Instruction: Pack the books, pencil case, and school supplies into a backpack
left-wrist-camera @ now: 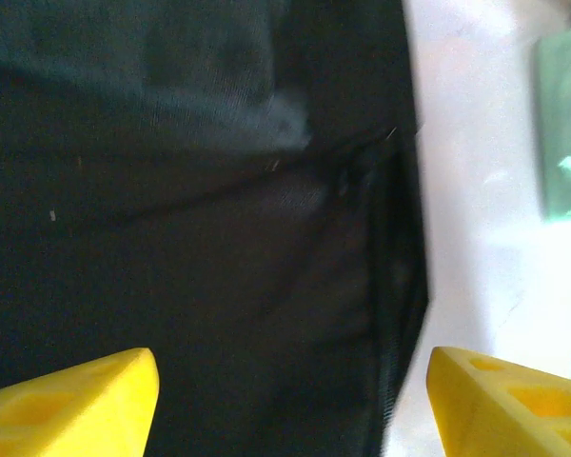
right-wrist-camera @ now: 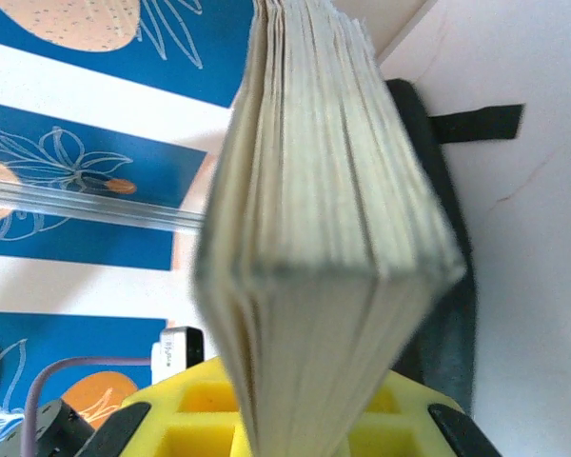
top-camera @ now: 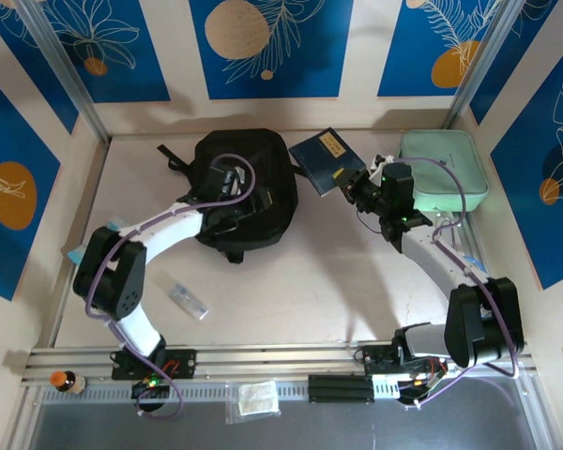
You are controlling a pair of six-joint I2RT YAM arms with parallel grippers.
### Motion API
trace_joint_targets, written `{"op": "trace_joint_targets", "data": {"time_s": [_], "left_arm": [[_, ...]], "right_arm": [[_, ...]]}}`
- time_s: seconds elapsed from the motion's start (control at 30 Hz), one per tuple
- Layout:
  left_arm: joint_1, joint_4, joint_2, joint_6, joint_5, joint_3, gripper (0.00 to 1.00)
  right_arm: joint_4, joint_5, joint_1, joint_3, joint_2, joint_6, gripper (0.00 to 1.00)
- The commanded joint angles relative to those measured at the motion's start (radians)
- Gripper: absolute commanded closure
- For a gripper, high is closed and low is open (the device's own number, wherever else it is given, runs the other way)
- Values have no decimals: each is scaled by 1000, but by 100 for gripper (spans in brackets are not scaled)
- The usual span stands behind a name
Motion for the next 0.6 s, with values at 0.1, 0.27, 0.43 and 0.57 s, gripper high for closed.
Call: {"op": "trace_joint_targets", "data": {"time_s": [0.1,0.27,0.43,0.57], "left_arm": [[-63,-89,151,70,125,120,26],[-102,-37,281,-10,188,213,28],[-139,49,400,-113,239,325,28],[-167,64,484,-132,261,452,28]], "right_arm": [[-108,53,-24,-11,-61,-99,95],[-123,54,-37,-27,-77,-94,95],[-144,63,-49,-43,-102,-95,95],[-156,62,-64,-53,-122,-96,95]]}}
